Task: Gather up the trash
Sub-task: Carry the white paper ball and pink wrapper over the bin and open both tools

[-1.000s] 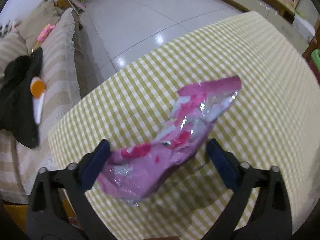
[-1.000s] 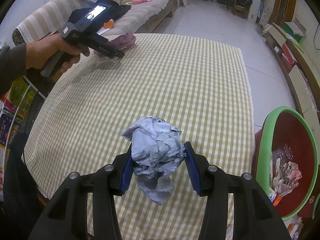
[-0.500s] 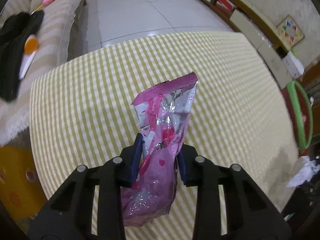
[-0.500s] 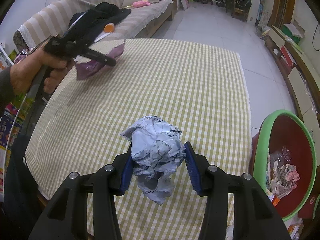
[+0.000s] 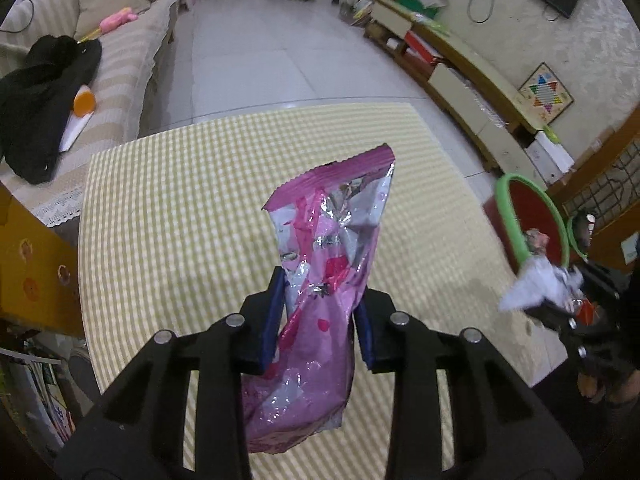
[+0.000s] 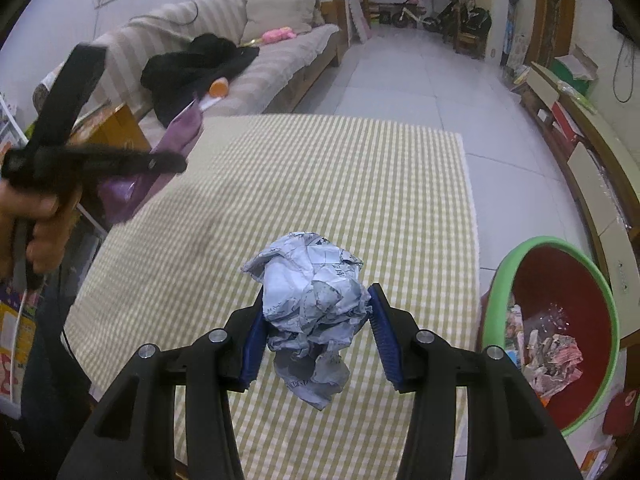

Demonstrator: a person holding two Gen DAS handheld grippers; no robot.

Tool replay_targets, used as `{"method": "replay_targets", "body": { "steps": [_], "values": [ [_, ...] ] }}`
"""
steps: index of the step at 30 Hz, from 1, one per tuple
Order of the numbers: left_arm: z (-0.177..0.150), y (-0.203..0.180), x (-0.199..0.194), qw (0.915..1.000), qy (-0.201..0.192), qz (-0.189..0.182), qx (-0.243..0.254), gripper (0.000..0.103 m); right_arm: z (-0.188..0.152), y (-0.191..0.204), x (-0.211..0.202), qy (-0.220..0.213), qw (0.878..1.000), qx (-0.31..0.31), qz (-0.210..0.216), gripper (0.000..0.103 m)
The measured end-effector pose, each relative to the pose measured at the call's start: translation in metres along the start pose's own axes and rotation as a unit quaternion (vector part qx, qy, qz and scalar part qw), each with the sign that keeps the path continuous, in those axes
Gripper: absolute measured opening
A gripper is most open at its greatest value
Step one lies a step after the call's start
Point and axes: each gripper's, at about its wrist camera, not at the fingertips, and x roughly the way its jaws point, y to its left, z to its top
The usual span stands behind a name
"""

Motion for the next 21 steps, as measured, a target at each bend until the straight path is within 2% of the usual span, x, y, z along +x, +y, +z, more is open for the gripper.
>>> {"method": "replay_targets", "body": {
  "steps": [7,15,21],
  "values": [
    [-0.006,-0.025,-0.023,0.9993,-0.018,-0.030,-0.012,0.031,0.006,-0.015,-0.034,-0.036,0.999,0.023,-0.002,0.046],
    [-0.003,-0.045,-0.044,0.9980,-0.041,-0.040,-0.026,0.031,0.017,-0.034,-0.060,-0.060,0.997,0.037,0.003,0.046],
    [0.008,-0.070,-0.050,0.9977,-0.050,-0.043,-0.014,0.031,0.020,-0.048,-0.079,-0.079,0.996,0.049,0.010,0.046]
  ]
}}
